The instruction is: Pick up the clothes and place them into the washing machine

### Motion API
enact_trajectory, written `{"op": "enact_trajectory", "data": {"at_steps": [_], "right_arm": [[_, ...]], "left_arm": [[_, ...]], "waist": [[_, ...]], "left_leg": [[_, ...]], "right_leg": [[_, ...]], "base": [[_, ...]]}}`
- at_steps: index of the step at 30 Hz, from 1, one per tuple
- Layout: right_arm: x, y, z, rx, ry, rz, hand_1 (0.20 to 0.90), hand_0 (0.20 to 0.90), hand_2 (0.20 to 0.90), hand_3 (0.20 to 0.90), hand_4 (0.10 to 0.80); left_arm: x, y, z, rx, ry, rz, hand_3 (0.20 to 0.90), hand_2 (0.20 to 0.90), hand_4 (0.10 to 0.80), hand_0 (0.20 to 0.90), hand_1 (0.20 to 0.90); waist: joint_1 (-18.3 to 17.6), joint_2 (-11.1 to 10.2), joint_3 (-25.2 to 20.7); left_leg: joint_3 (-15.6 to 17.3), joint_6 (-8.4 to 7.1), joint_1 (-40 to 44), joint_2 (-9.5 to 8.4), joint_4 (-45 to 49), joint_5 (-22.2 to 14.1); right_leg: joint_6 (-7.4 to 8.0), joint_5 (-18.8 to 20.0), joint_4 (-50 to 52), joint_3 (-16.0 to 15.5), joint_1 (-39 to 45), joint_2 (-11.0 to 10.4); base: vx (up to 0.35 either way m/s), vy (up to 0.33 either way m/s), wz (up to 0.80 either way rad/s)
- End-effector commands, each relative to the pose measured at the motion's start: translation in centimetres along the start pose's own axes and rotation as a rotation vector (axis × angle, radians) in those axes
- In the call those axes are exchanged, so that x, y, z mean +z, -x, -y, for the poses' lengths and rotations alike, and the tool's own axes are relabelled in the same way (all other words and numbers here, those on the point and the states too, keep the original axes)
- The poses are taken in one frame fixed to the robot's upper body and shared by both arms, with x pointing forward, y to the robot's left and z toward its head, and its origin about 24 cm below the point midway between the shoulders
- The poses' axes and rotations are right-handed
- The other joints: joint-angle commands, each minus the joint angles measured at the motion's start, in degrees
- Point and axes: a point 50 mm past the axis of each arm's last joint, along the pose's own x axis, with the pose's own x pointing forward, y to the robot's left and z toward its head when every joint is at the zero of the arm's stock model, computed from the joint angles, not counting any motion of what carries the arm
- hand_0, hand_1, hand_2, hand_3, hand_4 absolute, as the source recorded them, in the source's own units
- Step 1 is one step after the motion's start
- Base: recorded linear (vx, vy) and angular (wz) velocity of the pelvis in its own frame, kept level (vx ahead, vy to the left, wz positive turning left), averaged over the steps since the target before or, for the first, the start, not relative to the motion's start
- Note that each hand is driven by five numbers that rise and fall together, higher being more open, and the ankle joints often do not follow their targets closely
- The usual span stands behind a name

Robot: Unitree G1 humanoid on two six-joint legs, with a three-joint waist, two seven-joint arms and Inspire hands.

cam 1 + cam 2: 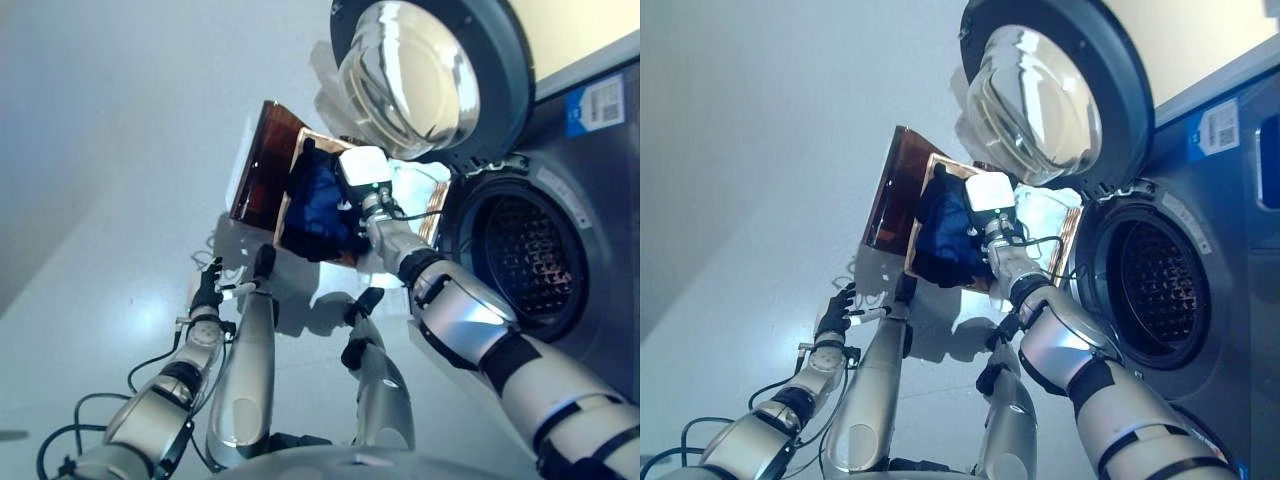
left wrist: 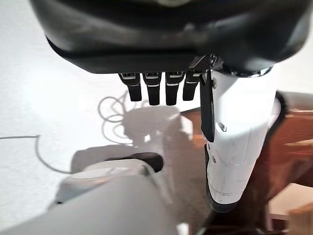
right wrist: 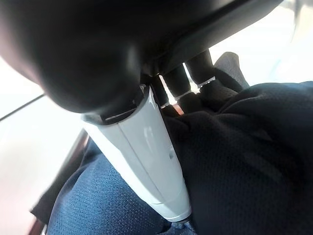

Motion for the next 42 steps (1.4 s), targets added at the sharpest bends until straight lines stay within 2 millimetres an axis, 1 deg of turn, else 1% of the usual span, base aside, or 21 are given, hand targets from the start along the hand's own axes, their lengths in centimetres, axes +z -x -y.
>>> {"op": "enact_trajectory", "data": {"at_steps": [1, 2, 6, 7, 8, 9, 11, 12, 18, 19, 20, 22, 24, 28, 30, 32, 36, 37, 38, 40, 42], "right_arm": [[-3.1, -1.7, 4.9, -0.222, -0.012, -0.071, 0.2, 0.2, 0.2, 0.2, 0.3], [-2.2, -1.7, 5.3, -0.261, -0.088, -0.042, 0.2, 0.2, 0.2, 0.2, 0.3], [-1.2, -1.5, 5.4, -0.301, -0.206, -0.009, 0.2, 0.2, 0.2, 0.2, 0.3], [-0.5, -1.3, 5.7, -0.328, -0.351, 0.007, 0.2, 0.2, 0.2, 0.2, 0.3], [-0.5, -1.2, 5.6, -0.326, -0.351, 0.007, 0.2, 0.2, 0.2, 0.2, 0.3], [-0.1, -0.8, 5.4, -0.336, -0.526, 0.003, 0.2, 0.2, 0.2, 0.2, 0.3], [0.2, -0.5, 5.4, -0.348, -0.6, 0.014, 0.2, 0.2, 0.2, 0.2, 0.3], [0.6, 0.1, 4.9, -0.344, -0.736, 0.014, 0.2, 0.2, 0.2, 0.2, 0.3], [1.0, 1.9, 2.8, -0.314, -1.287, -0.095, 0.2, 0.2, 0.2, 0.2, 0.3], [1.0, 1.9, 2.8, -0.314, -1.288, -0.096, 0.2, 0.2, 0.2, 0.2, 0.3], [1.2, 2.4, 2.2, -0.294, -1.421, -0.123, 0.2, 0.2, 0.2, 0.2, 0.3], [1.3, 3.0, 1.4, -0.286, -1.543, -0.154, 0.2, 0.2, 0.2, 0.2, 0.3], [1.4, 3.3, 1.2, -0.278, -1.576, -0.158, 0.2, 0.2, 0.2, 0.2, 0.3], [2.1, 4.7, 0.0, -0.253, -1.793, -0.189, 0.2, 0.2, 0.2, 0.2, 0.3], [2.3, 5.3, -0.8, -0.244, -1.881, -0.224, 0.2, 0.2, 0.2, 0.2, 0.3], [2.4, 5.8, -1.8, -0.235, -2.014, -0.289, 0.2, 0.2, 0.2, 0.2, 0.3], [2.2, 6.3, -2.7, -0.247, -2.136, -0.363, 0.2, 0.2, 0.2, 0.2, 0.3], [1.7, 6.6, -3.1, -0.291, -2.23, -0.415, 0.2, 0.2, 0.2, 0.2, 0.3], [1.7, 6.6, -3.1, -0.291, -2.23, -0.415, 0.2, 0.2, 0.2, 0.2, 0.3], [0.7, 6.9, -3.6, -0.418, -2.389, -0.526, 0.2, 0.2, 0.2, 0.2, 0.3], [0.2, 7.1, -4.0, -0.483, -2.461, -0.59, 0.2, 0.2, 0.2, 0.2, 0.3]], "left_arm": [[-0.4, 1.0, 2.1, -0.03, 0.004, 0.017, 0.9, 0.9, 0.8, 0.9, 0.9], [-0.7, 0.9, 1.8, -0.013, 0.004, 0.002, 0.9, 0.9, 0.8, 0.9, 0.9], [-1.0, 1.1, 1.8, -0.003, 0.005, -0.01, 0.9, 0.9, 0.8, 0.9, 0.9], [-1.0, 1.0, 1.7, 0.009, 0.004, -0.012, 0.9, 0.9, 0.8, 0.9, 0.9], [-1.0, 1.0, 1.7, 0.009, 0.004, -0.014, 0.9, 0.9, 0.8, 0.9, 0.9], [-1.1, 1.2, 1.9, 0.008, 0.001, -0.01, 0.9, 0.9, 0.8, 0.9, 0.9], [-1.1, 1.2, 2.0, 0.006, -0.004, -0.008, 0.9, 0.9, 0.8, 0.9, 0.9], [-1.1, 1.2, 2.0, 0.01, -0.015, -0.01, 0.9, 0.9, 0.8, 0.9, 0.9], [-1.4, 1.5, 2.4, -0.003, -0.037, -0.012, 0.9, 0.9, 0.8, 0.9, 0.9], [-1.4, 1.5, 2.4, -0.003, -0.037, -0.012, 0.9, 0.9, 0.8, 0.9, 0.9], [-1.5, 1.6, 2.4, -0.007, -0.039, -0.013, 0.9, 0.9, 0.8, 0.9, 0.9], [-1.7, 1.7, 2.5, -0.012, -0.05, -0.02, 0.9, 0.9, 0.8, 0.9, 0.9], [-1.8, 1.7, 2.5, -0.009, -0.053, -0.023, 0.9, 0.9, 0.8, 0.9, 0.9], [-2.4, 1.9, 2.5, -0.012, -0.054, -0.043, 0.9, 0.9, 0.8, 0.9, 0.9], [-3.0, 2.2, 2.6, -0.009, -0.062, -0.07, 0.9, 0.9, 0.8, 0.9, 0.9], [-3.2, 2.2, 2.6, -0.01, -0.06, -0.086, 0.9, 0.9, 0.8, 0.9, 0.9], [-3.5, 2.3, 2.6, -0.009, -0.054, -0.103, 0.9, 0.9, 0.8, 0.9, 0.9], [-3.5, 2.4, 2.7, -0.011, -0.046, -0.102, 0.9, 0.9, 0.8, 0.9, 0.9], [-3.5, 2.4, 2.7, -0.011, -0.046, -0.102, 0.9, 0.9, 0.8, 0.9, 0.9], [-3.2, 2.5, 3.1, -0.026, -0.023, -0.091, 0.9, 0.9, 0.8, 0.9, 0.9], [-3.2, 2.6, 3.3, -0.035, -0.018, -0.092, 0.9, 0.9, 0.8, 0.9, 0.9]], "waist": [[1.53, 4.7, 2.6], [0.56, 4.35, 2.16], [-0.12, 3.85, 1.28], [-1.37, 3.43, 0.8], [-1.22, 3.56, 0.59], [-2.02, 3.28, 0.11], [-2.38, 3.13, -0.32], [-3.06, 3.09, -0.91], [-4.79, 3.75, -2.66], [-4.78, 3.75, -2.65], [-5.07, 4.04, -2.98], [-5.22, 4.26, -3.16], [-5.33, 4.34, -3.18], [-6.0, 4.54, -3.4], [-6.2, 4.64, -3.76], [-6.33, 4.52, -3.97], [-6.72, 4.33, -4.06], [-6.93, 4.45, -4.0], [-6.93, 4.45, -4.0], [-7.14, 4.92, -3.86], [-7.27, 5.16, -3.86]], "left_leg": [[-0.17, -0.4, 9.76, -0.96, -22.1, 9.1], [0.46, -0.58, 9.94, -0.88, -21.39, 8.65], [1.32, -0.6, 10.09, -0.85, -20.03, 7.71], [1.86, -0.16, 8.87, -1.2, -18.45, 8.32], [1.63, -0.56, 9.72, -0.82, -18.69, 7.01], [2.45, -0.09, 8.68, -1.24, -17.35, 7.64], [2.62, -0.02, 8.66, -1.35, -17.09, 7.35], [2.91, 0.02, 8.69, -1.47, -16.83, 6.99], [4.03, 0.1, 10.25, -2.04, -17.86, 6.55], [4.04, 0.1, 10.27, -2.04, -17.87, 6.55], [4.19, 0.17, 10.58, -2.29, -17.96, 6.45], [4.48, 0.25, 11.1, -2.46, -17.99, 6.13], [4.7, 0.27, 11.25, -2.52, -17.92, 6.02], [5.56, 0.38, 12.04, -2.65, -17.52, 5.29], [5.6, 0.01, 13.11, -2.26, -17.27, 3.46], [5.8, 0.08, 13.18, -2.25, -16.64, 2.95], [6.14, 0.17, 13.2, -2.31, -15.67, 2.14], [6.31, 0.21, 13.03, -2.28, -15.11, 1.69], [6.31, 0.21, 13.03, -2.28, -15.1, 1.68], [6.46, 0.27, 12.82, -2.36, -14.7, 1.38], [6.53, 0.27, 12.74, -2.37, -14.66, 1.23]], "right_leg": [[3.86, -1.22, 5.13, 0.93, 1.65, -0.41], [3.75, -0.97, 4.33, 2.04, 2.17, -0.05], [3.55, -0.88, 3.86, 2.55, 2.41, 0.01], [2.85, 0.27, 3.1, 3.23, 1.99, -0.13], [3.43, -0.71, 3.33, 3.64, 2.5, 0.29], [2.85, 0.51, 2.73, 3.64, 2.0, -0.2], [2.87, 0.66, 2.55, 3.83, 2.04, -0.26], [3.03, 0.89, 2.19, 3.82, 2.4, -0.45], [3.71, 2.37, 0.84, 4.13, 3.78, -1.4], [3.71, 2.37, 0.83, 4.14, 3.8, -1.4], [3.88, 2.69, 0.67, 4.23, 4.0, -1.6], [3.96, 2.79, 0.44, 4.32, 4.34, -1.82], [4.02, 2.91, 0.26, 4.35, 4.58, -1.91], [4.25, 3.6, -0.07, 4.75, 5.17, -2.28], [4.86, 3.0, 0.12, 5.36, 5.87, -1.87], [4.88, 3.24, 0.29, 5.6, 6.02, -1.9], [5.01, 3.72, 0.51, 5.95, 6.09, -1.95], [5.1, 4.03, 0.56, 6.05, 6.05, -1.99], [5.1, 4.03, 0.56, 6.05, 6.05, -1.99], [5.25, 4.31, 0.56, 6.17, 5.95, -2.07], [5.28, 4.44, 0.39, 6.25, 5.9, -2.09]], "base": [[0.009, -0.003, -0.16], [0.004, -0.004, -0.15], [-0.007, 0.003, -0.14], [0.003, -0.003, -0.15], [-0.062, 0.018, -0.16], [0.026, 0.005, -0.07], [-0.005, 0.012, -0.06], [0.038, 0.018, -0.11], [0.043, 0.018, -0.09], [0.044, 0.01, -0.16], [0.038, 0.009, -0.08], [0.041, 0.007, -0.06], [0.021, 0.002, -0.11], [0.041, 0.024, -0.12], [0.103, 0.006, 0.11], [0.06, 0.005, 0.16], [0.017, 0.016, -0.12], [0.004, 0.01, -0.14], [0.009, 0.027, -0.19], [0.008, 0.036, -0.25], [0.007, 0.021, -0.2]]}}
